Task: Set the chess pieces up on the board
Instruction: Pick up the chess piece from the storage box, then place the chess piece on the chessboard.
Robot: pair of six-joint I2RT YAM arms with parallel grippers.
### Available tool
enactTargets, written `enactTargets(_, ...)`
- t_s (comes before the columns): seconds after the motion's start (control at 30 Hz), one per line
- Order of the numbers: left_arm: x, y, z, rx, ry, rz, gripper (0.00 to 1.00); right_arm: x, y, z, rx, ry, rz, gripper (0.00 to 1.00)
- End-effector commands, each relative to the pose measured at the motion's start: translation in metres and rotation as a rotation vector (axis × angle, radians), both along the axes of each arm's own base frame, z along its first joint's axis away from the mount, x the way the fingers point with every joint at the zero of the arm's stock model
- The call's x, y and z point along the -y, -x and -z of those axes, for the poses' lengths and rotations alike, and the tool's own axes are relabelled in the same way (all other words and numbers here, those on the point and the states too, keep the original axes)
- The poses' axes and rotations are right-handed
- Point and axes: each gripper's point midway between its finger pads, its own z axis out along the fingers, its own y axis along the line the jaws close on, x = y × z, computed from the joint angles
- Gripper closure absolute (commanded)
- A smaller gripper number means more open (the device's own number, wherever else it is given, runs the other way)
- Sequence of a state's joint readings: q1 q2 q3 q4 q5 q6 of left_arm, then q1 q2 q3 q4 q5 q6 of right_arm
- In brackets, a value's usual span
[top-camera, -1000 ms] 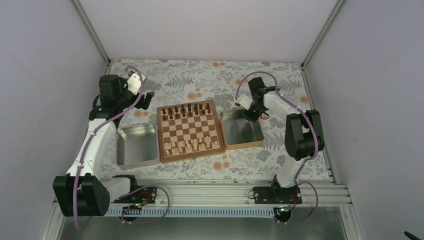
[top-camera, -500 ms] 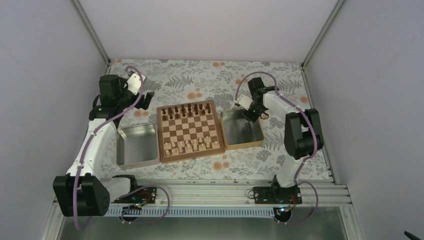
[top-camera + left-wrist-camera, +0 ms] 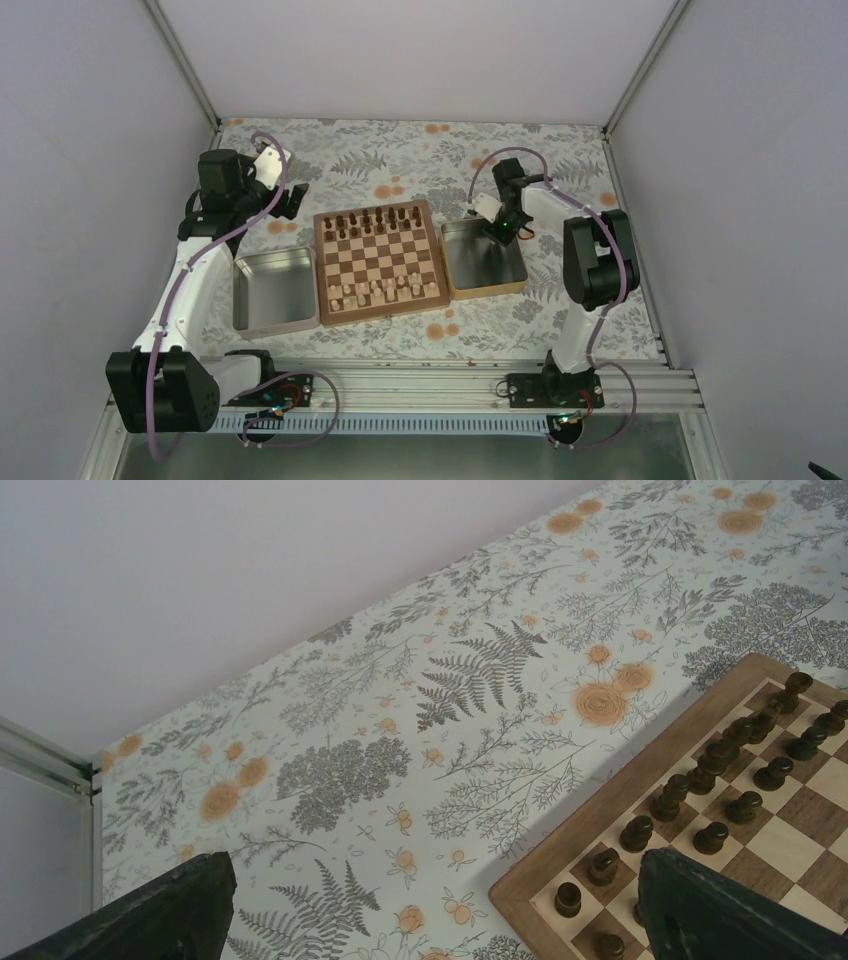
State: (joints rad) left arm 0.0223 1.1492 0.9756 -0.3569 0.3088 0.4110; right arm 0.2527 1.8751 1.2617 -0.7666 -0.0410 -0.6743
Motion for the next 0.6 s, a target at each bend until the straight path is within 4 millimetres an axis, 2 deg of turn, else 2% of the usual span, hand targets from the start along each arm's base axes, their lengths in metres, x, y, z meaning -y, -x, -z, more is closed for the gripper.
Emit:
enactTargets(0.0,0.001,0.001,0.004,-0.004,0.000,0.015,0.00,-0.001,-0.009,-0.010,0.032,-0.022,0.009,0.92)
enactTargets(0.13,0.001,0.002,0.004,-0.004,0.000,0.014,0.00,-0.002,-0.010,-0.030,0.065,-0.029,0.008,0.96)
enactTargets(0.23,0.001,0.002,0.003,-0.002,0.001,0.016,0.00,-0.013,-0.007,-0.052,0.094,-0.042,-0.011,0.95)
enactTargets(0.3,0.001,0.002,0.003,-0.002,0.002,0.016,0.00,-0.027,-0.004,-0.068,0.115,-0.055,-0.040,0.95)
enactTargets(0.43,0.001,0.002,0.002,-0.001,0.002,0.017,0.00,-0.071,0.015,-0.090,0.115,-0.085,-0.134,0.94)
enactTargets(0.57,0.001,0.002,0.001,0.002,0.001,0.015,0.00,-0.114,0.033,-0.093,0.100,-0.099,-0.223,0.93)
